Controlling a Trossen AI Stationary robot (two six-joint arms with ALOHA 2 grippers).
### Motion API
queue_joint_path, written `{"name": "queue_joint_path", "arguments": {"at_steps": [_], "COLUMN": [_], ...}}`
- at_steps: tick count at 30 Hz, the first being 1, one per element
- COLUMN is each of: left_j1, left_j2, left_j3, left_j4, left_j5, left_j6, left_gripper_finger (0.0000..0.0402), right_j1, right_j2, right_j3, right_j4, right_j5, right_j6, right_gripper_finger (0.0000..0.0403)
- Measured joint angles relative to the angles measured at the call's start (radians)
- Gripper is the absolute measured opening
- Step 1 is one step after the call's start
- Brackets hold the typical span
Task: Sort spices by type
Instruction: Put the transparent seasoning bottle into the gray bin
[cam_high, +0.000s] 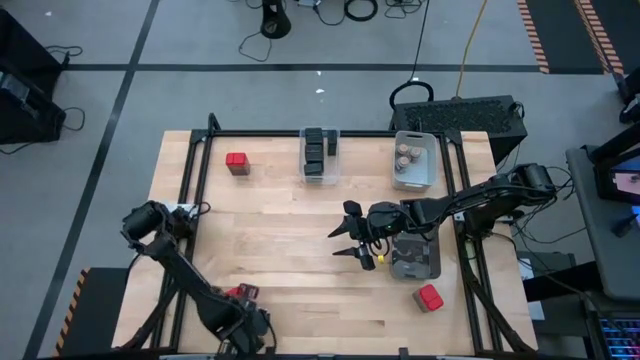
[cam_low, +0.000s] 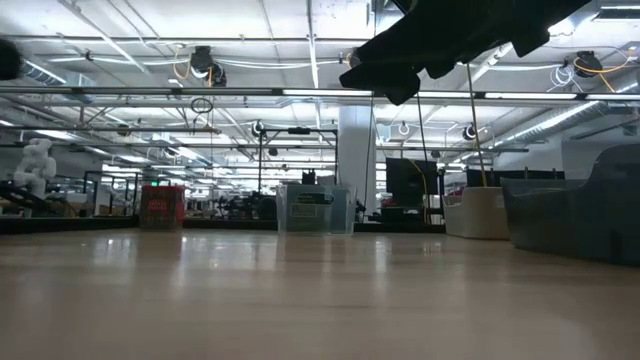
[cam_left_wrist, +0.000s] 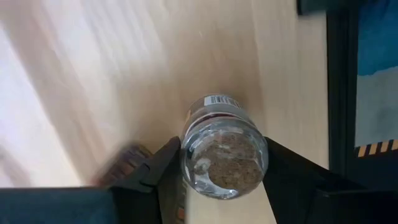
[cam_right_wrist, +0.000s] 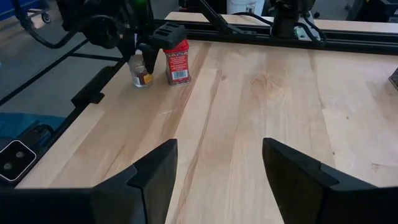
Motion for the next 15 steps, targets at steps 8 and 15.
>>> {"name": "queue_joint_path", "arguments": {"at_steps": [8, 15], "left_j1": [0.178, 0.404], "left_j2": [-0.067, -0.076], "left_j3": [0.001, 0.002], "left_j4": [-0.007, 0.044], "left_j5": [-0.11, -0.17], "left_j6": [0.338, 0.649], "left_gripper_finger": [0.0183, 0.0183], "right_j1": [0.0, 0.0], "right_j2": [-0.001, -0.001], "right_j3": [-0.001, -0.001], "right_j4": [-0.021, -0.098], "right_j5": [0.0, 0.0], "right_j6": [0.007, 0.038], "right_gripper_finger": [0.0219, 0.0219]}}
